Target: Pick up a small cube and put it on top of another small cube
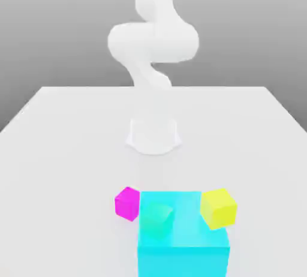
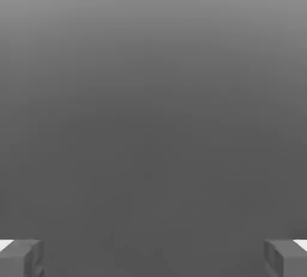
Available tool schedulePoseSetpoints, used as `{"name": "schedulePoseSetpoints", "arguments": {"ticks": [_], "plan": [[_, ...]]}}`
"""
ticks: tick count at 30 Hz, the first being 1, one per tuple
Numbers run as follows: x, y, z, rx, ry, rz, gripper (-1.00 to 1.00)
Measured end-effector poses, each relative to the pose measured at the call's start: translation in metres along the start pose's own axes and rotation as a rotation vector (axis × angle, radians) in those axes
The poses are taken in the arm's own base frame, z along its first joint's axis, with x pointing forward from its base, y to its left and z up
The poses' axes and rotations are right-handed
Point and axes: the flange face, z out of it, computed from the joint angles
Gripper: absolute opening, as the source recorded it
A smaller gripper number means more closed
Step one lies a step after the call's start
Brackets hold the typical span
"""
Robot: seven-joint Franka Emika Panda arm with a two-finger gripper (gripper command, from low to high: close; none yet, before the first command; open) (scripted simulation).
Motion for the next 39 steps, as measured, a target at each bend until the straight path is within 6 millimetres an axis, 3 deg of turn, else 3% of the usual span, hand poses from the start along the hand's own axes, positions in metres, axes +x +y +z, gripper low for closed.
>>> {"name": "schedulePoseSetpoints", "arguments": {"ticks": [4,9,13,17,22,27,39], "plan": [[-0.02,0.019,0.078,-0.094,-0.07,-0.163,0.0],[-0.051,0.059,0.162,-0.181,-0.184,-0.343,0.0],[-0.082,0.101,0.217,-0.224,-0.292,-0.475,0.0],[-0.119,0.148,0.261,-0.243,-0.411,-0.597,0.0],[-0.172,0.206,0.297,-0.228,-0.565,-0.737,0.0],[-0.23,0.26,0.313,-0.168,-0.717,-0.864,0.0],[-0.255,0.279,0.347,-0.158,-0.732,-0.886,0.0]]}}
